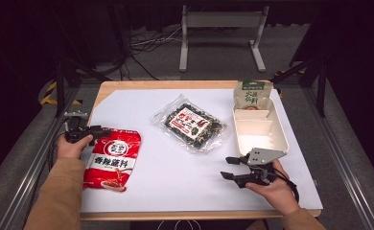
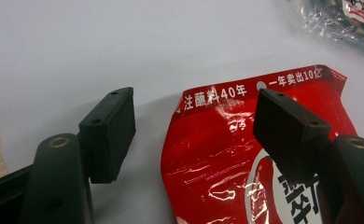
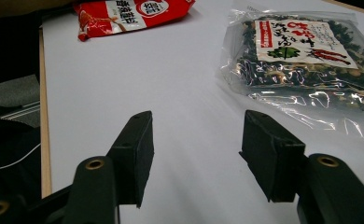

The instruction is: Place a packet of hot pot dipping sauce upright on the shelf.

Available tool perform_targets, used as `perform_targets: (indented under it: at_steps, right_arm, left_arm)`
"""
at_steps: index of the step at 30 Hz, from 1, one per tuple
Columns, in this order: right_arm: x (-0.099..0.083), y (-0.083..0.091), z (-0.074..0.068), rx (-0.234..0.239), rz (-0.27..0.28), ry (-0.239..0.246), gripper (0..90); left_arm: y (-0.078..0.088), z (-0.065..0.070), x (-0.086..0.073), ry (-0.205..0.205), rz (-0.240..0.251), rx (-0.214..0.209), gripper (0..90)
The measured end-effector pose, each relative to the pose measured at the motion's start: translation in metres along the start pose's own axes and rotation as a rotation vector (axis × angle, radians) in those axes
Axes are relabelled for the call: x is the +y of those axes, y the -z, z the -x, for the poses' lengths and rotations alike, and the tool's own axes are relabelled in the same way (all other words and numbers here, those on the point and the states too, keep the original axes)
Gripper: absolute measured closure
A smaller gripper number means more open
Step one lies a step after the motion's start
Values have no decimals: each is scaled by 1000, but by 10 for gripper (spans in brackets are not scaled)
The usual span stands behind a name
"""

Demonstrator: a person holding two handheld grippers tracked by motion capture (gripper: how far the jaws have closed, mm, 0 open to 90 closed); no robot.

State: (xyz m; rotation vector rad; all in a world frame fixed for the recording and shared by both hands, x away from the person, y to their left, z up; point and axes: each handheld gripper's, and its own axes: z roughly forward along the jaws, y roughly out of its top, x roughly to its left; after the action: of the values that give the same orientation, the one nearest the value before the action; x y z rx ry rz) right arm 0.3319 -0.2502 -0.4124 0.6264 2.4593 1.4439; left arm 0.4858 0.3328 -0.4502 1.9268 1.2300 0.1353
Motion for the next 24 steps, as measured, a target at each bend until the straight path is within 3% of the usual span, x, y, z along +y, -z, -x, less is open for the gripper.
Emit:
perform_targets:
  at_steps: [5, 10, 12, 16, 17, 20, 24]
  right_arm:
    - [0, 0, -1, 3, -1, -1, 433]
    - [0, 0, -1, 4, 0, -2, 432]
    - [0, 0, -1, 5, -3, -3, 432]
    - [0, 0, -1, 3, -3, -5, 432]
    - [-1, -1, -1, -1, -7, -6, 432]
    - [-1, 0, 0, -6, -11, -8, 432]
    - [-1, 0, 0, -5, -8, -9, 432]
  left_arm:
    - [-3, 0, -3, 16, 0, -13, 305]
    - [-3, 3, -3, -8, -12, -16, 346]
    - [-3, 5, -3, -29, -26, -2, 436]
    - [-1, 5, -3, -9, -48, 17, 630]
    - [0, 5, -3, -5, -55, 32, 630]
    - [3, 6, -3, 3, -67, 67, 744]
    - [7, 7, -3, 5, -53, 66, 866]
